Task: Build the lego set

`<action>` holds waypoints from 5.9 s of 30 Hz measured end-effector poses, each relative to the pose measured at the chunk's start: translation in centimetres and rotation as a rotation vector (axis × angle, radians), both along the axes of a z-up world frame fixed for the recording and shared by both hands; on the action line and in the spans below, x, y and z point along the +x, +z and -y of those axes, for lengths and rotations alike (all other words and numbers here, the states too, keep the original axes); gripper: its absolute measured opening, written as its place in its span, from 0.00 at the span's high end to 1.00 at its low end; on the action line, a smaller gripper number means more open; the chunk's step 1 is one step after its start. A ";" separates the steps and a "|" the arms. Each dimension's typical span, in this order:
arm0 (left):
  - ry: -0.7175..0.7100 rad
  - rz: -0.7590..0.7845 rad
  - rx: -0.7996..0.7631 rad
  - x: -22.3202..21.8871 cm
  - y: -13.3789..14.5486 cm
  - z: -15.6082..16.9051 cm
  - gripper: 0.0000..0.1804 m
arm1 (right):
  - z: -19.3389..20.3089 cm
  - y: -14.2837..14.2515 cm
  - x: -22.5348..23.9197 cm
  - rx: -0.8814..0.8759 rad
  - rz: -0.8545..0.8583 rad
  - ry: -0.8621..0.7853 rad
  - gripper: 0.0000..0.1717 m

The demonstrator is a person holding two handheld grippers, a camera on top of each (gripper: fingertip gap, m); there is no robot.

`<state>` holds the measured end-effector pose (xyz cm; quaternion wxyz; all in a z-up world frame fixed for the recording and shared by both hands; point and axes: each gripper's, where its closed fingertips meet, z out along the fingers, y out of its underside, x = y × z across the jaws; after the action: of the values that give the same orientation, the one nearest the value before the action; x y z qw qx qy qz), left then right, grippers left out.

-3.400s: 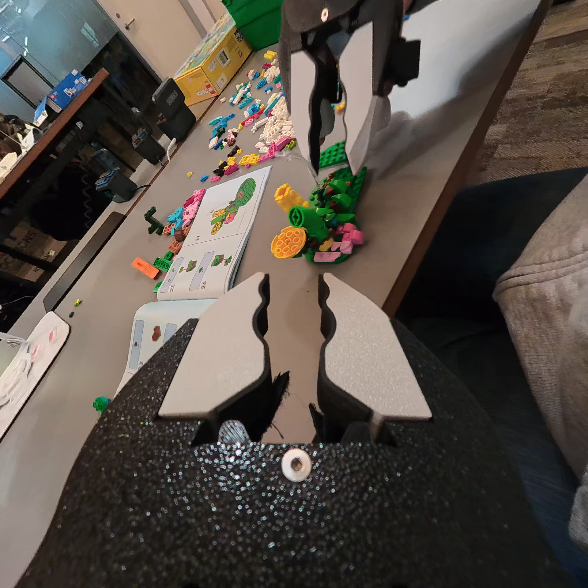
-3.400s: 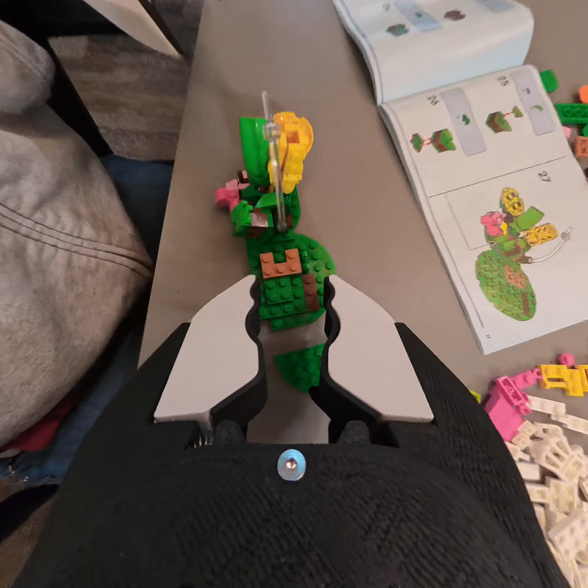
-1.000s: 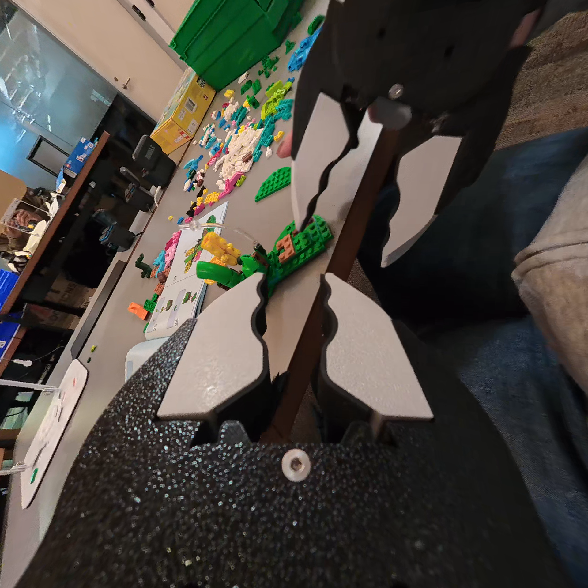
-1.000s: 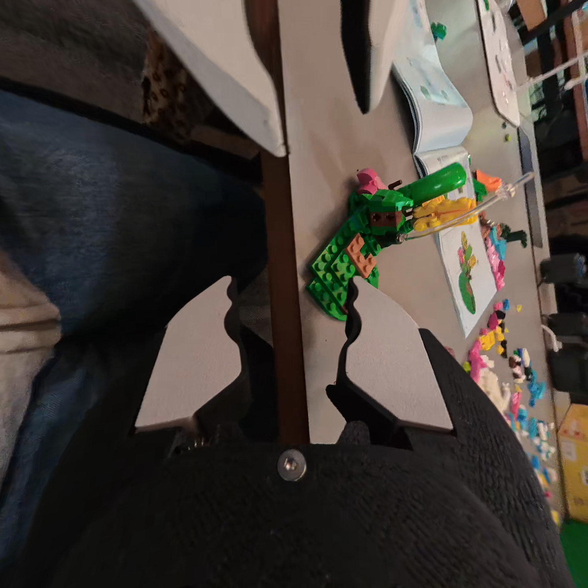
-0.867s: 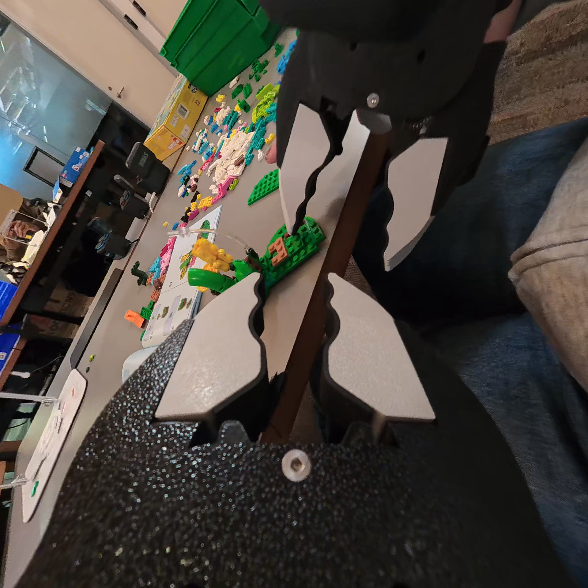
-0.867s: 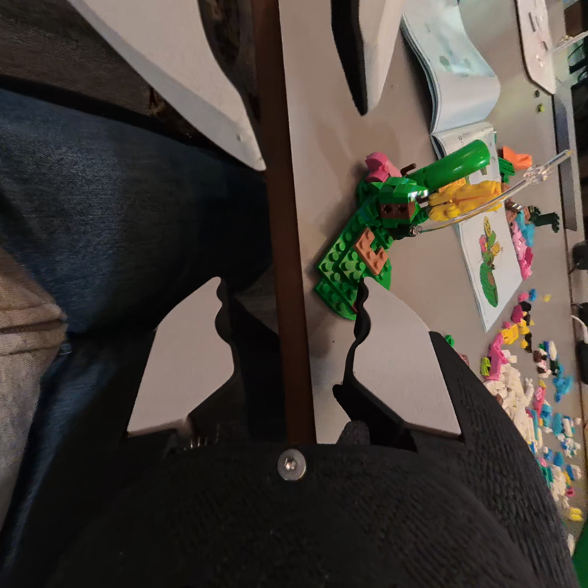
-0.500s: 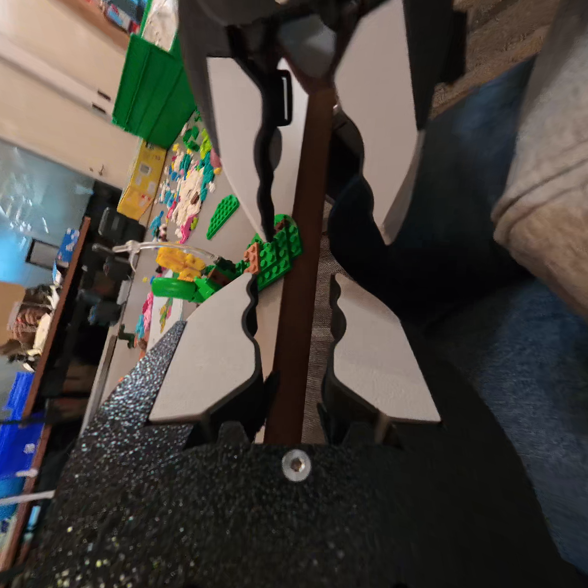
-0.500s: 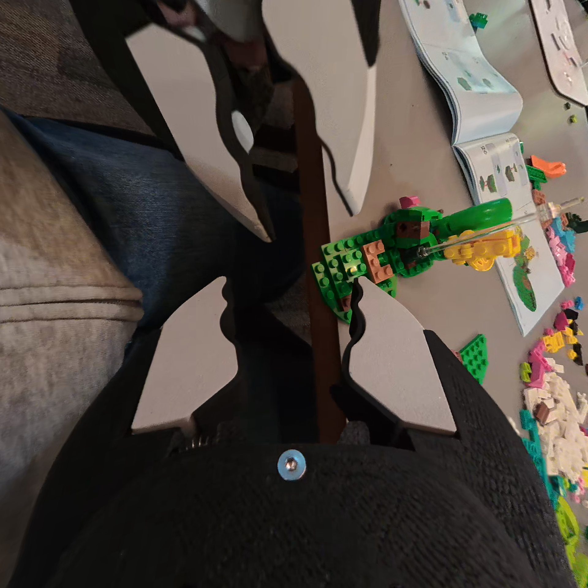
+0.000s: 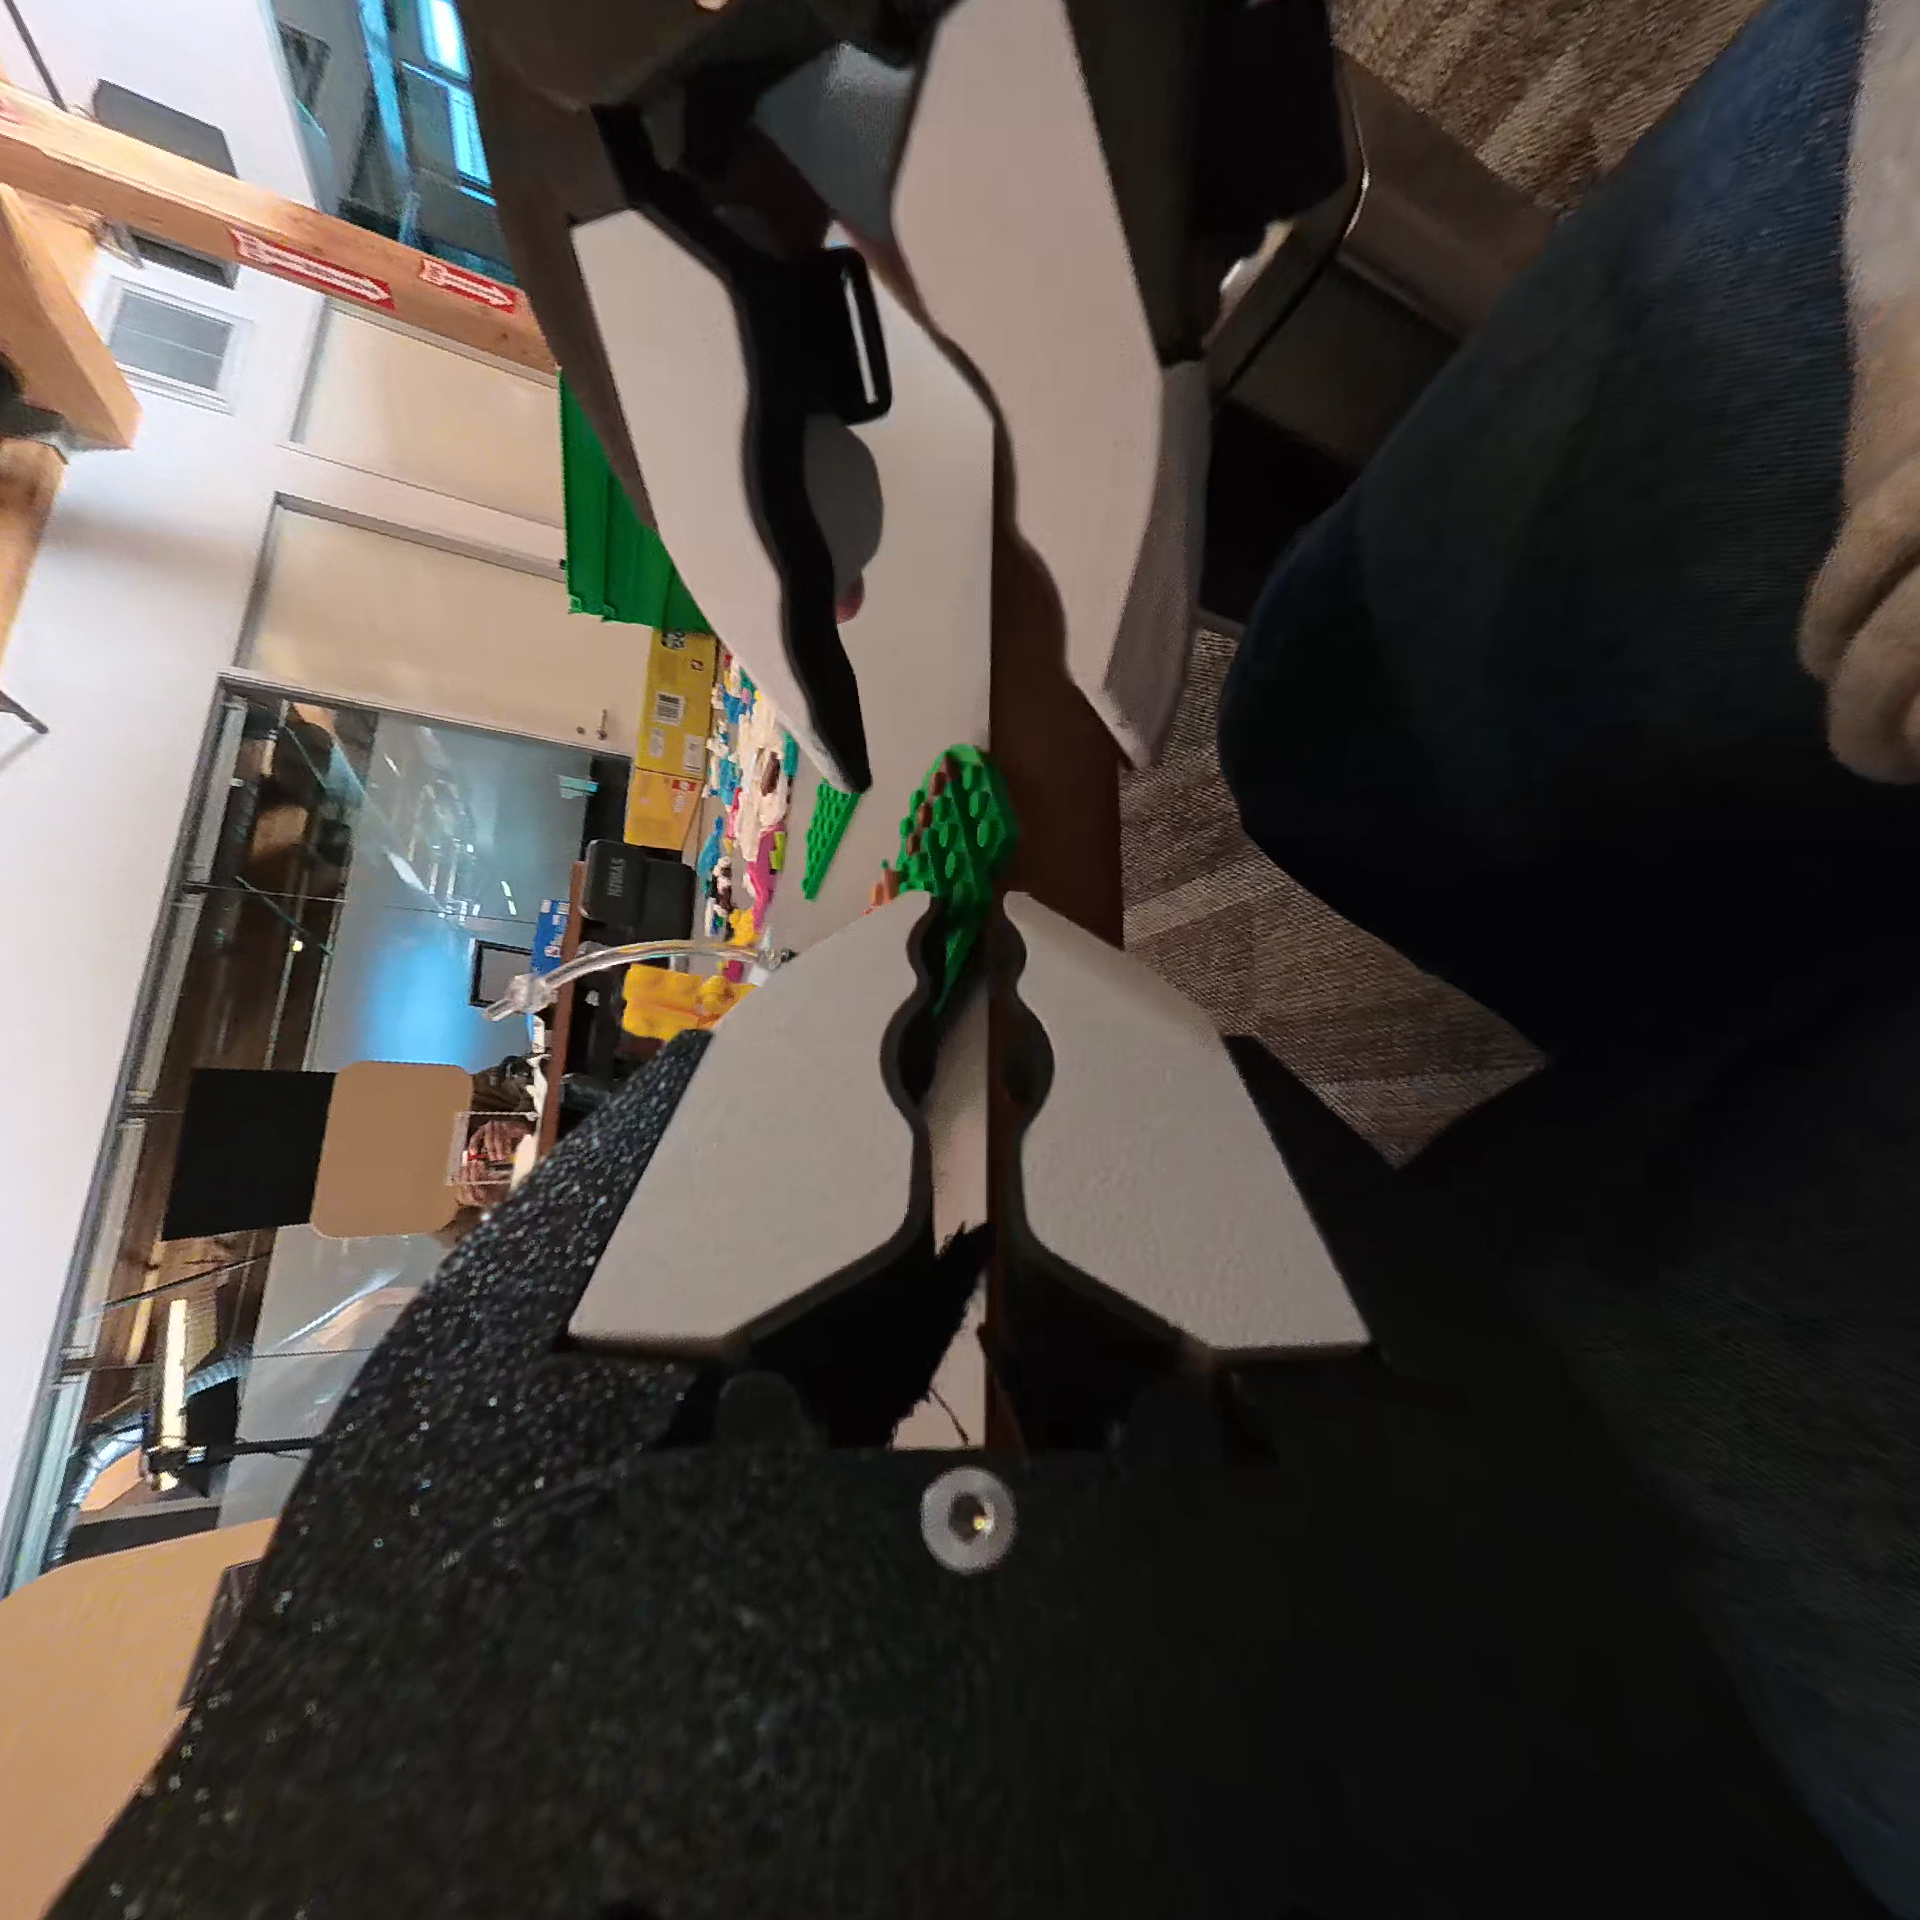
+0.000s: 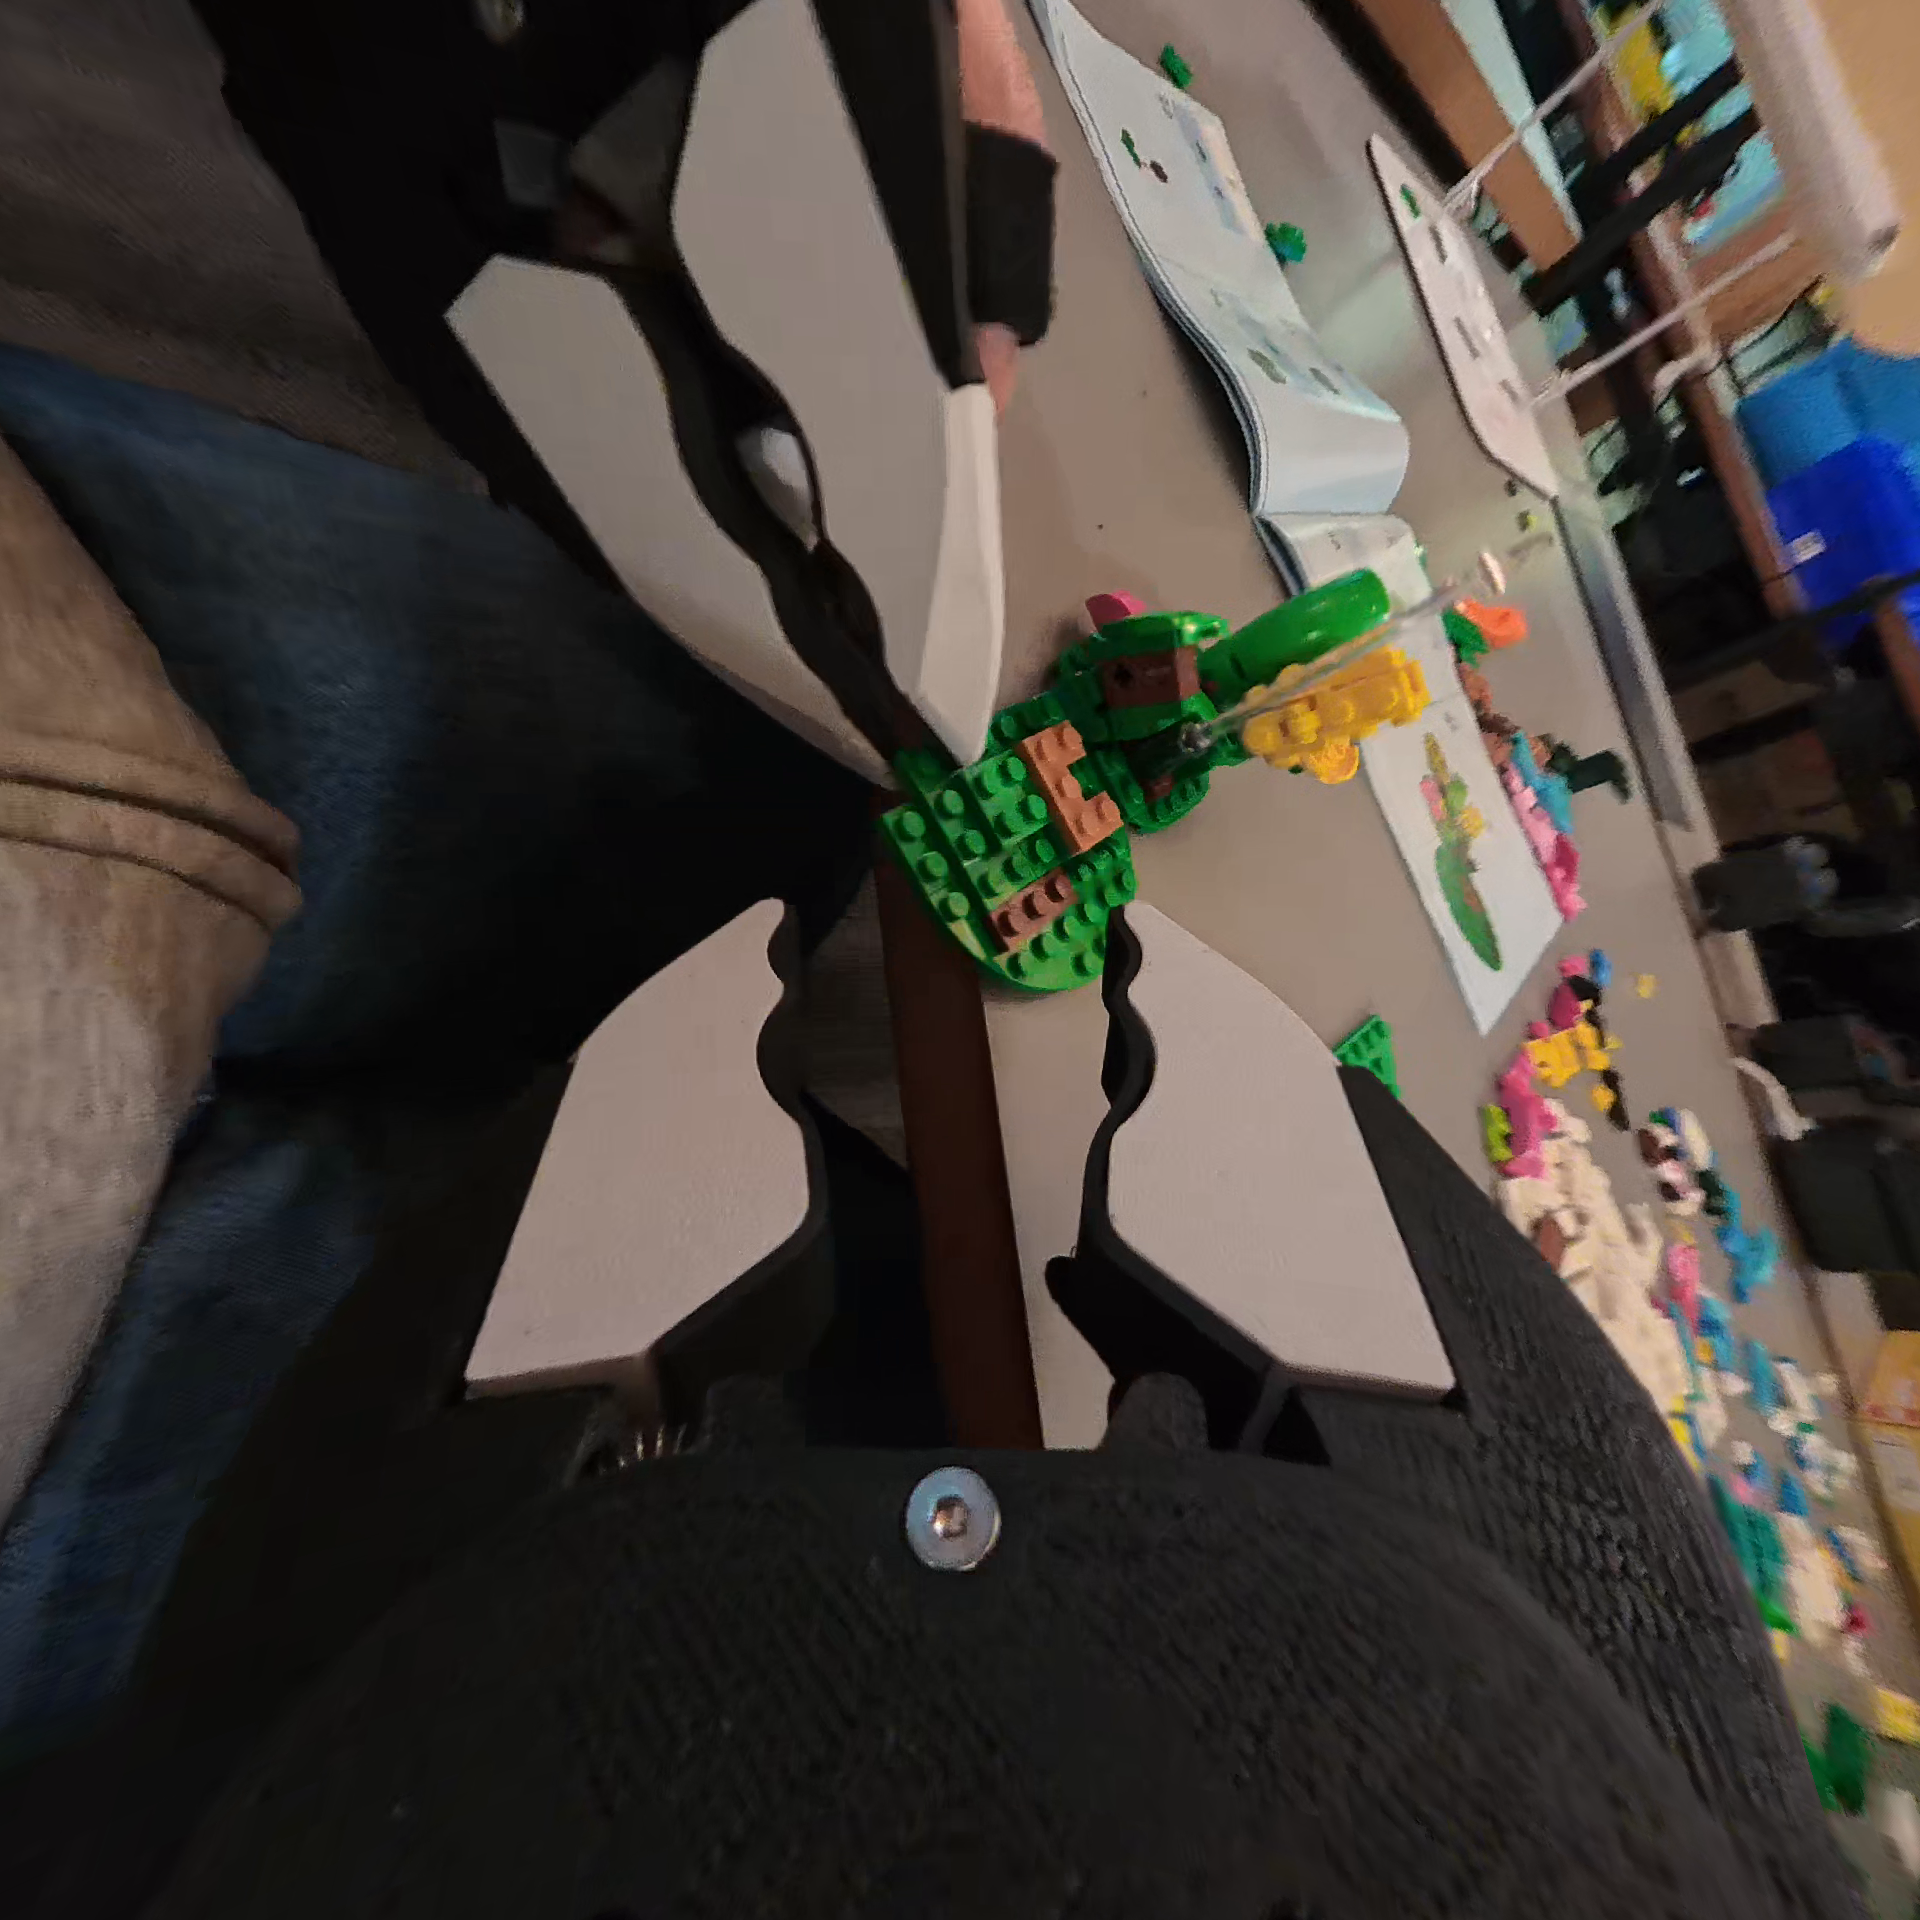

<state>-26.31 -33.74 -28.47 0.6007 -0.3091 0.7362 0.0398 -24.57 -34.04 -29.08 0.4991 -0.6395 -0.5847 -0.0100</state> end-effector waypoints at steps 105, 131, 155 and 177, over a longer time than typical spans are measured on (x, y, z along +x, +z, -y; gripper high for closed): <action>-0.241 0.680 -0.108 0.1 24.9 -1.9 0.80 | -1.2 25.3 2.7 0.693 -0.375 0.502 0.93; -0.371 0.623 -0.110 0.0 24.3 0.2 0.94 | 0.8 24.4 2.5 0.597 -0.394 0.640 0.92; -0.216 0.392 0.128 1.5 22.4 0.5 0.95 | -0.2 23.7 2.1 0.584 -0.316 0.554 0.75; -0.281 0.376 0.151 1.7 21.9 1.3 0.96 | 0.6 22.9 1.8 0.462 -0.302 0.601 0.79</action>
<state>-24.61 -35.05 -6.60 0.7482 -0.1597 0.6422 -0.0476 -22.73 -34.67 -6.21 0.6906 -0.3056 -0.6479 0.0993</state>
